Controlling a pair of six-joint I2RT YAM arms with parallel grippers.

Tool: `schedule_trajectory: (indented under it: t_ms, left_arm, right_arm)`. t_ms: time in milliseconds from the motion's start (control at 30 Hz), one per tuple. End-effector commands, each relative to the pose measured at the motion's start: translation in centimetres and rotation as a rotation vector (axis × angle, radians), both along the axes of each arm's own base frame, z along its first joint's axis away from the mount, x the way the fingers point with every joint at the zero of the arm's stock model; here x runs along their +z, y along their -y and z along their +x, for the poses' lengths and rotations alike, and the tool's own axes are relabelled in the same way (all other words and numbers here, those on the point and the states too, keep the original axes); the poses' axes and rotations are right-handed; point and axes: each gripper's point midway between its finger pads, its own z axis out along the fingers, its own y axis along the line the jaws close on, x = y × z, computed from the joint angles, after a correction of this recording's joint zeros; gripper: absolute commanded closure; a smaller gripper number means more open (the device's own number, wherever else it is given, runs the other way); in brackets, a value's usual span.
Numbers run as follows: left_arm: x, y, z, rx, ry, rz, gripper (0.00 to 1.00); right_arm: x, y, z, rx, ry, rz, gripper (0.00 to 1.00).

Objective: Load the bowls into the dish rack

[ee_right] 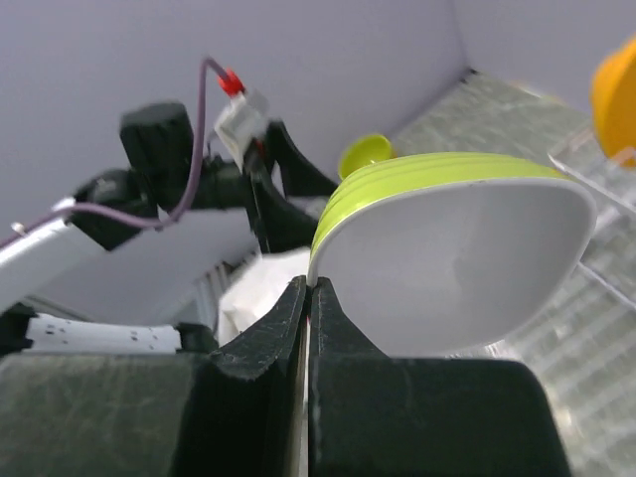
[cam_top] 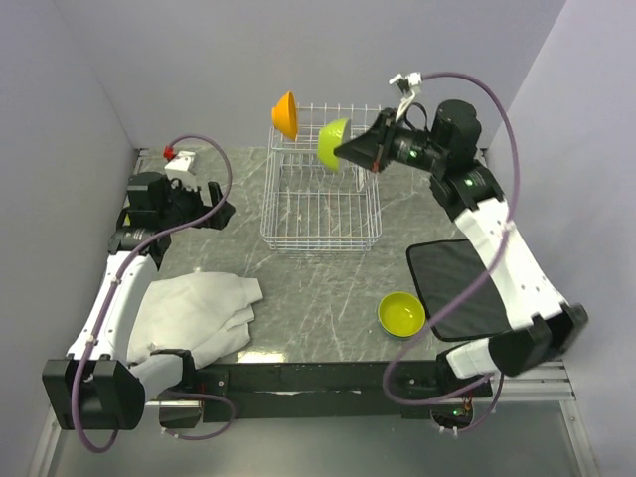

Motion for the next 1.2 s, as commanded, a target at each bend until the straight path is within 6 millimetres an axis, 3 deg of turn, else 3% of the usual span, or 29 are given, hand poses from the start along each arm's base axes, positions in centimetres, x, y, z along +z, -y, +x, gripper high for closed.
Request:
schedule_trajectory:
  t_ms: [0, 67, 133, 167, 233, 267, 300, 333, 367, 400, 433, 467, 500, 667, 1167]
  left_arm:
    - [1.5, 2.4, -0.9, -0.145, 0.014, -0.013, 0.00]
    - [0.9, 2.7, -1.2, -0.154, -0.021, -0.031, 0.01]
    - [0.0, 2.8, -1.3, -0.163, -0.055, -0.037, 0.01]
    - [-0.6, 3.0, -1.5, -0.174, -0.084, -0.043, 0.00]
    - [-1.3, 3.1, -1.5, -0.186, -0.116, -0.037, 0.01]
    - [-1.6, 3.2, -1.6, -0.193, -0.127, -0.031, 0.02]
    - [-2.3, 3.0, -1.8, -0.193, -0.160, -0.022, 0.02]
    - [-2.5, 2.9, -1.8, -0.214, -0.155, 0.014, 0.02]
    - [-2.8, 2.9, -1.8, -0.223, -0.163, 0.029, 0.02]
    - [-3.5, 2.7, -2.0, -0.226, -0.196, 0.041, 0.02]
    - [-3.4, 2.6, -1.9, -0.238, -0.190, 0.063, 0.02]
    - [-3.6, 2.6, -2.0, -0.246, -0.194, 0.072, 0.01]
    - [-3.6, 2.6, -1.8, -0.253, -0.197, 0.081, 0.01]
    - [-4.3, 2.0, -1.2, -0.260, -0.217, 0.131, 0.01]
    - [-5.9, 2.9, 0.7, -0.289, -0.279, 0.189, 0.01]
  right_arm:
    - [4.9, -2.1, 2.5, 0.160, 0.138, 0.193, 1.00]
    - [5.9, -2.5, 4.1, 0.163, 0.104, 0.255, 1.00]
    - [5.6, -3.3, 6.6, 0.172, 0.100, 0.300, 1.00]
    - [7.2, -3.4, 6.9, 0.177, 0.143, 0.317, 1.00]
    - [6.2, -4.2, 9.5, 0.180, 0.144, 0.327, 1.00]
    - [7.9, -4.2, 9.7, 0.186, 0.191, 0.339, 1.00]
    - [6.3, -4.8, 11.6, 0.185, 0.160, 0.331, 1.00]
    - [6.4, -4.8, 12.4, 0.179, 0.165, 0.331, 1.00]
    - [7.7, -4.7, 12.5, 0.184, 0.204, 0.339, 1.00]
    - [6.1, -4.9, 14.2, 0.182, 0.176, 0.330, 1.00]
    - [5.7, -5.1, 14.6, 0.195, 0.168, 0.322, 1.00]
    - [6.6, -5.0, 14.6, 0.203, 0.194, 0.323, 1.00]
    - [5.1, -4.9, 16.0, 0.198, 0.171, 0.316, 1.00]
    - [2.6, -4.4, 18.7, 0.186, 0.150, 0.309, 1.00]
    - [-3.4, -5.4, 21.8, 0.225, 0.090, 0.304, 1.00]
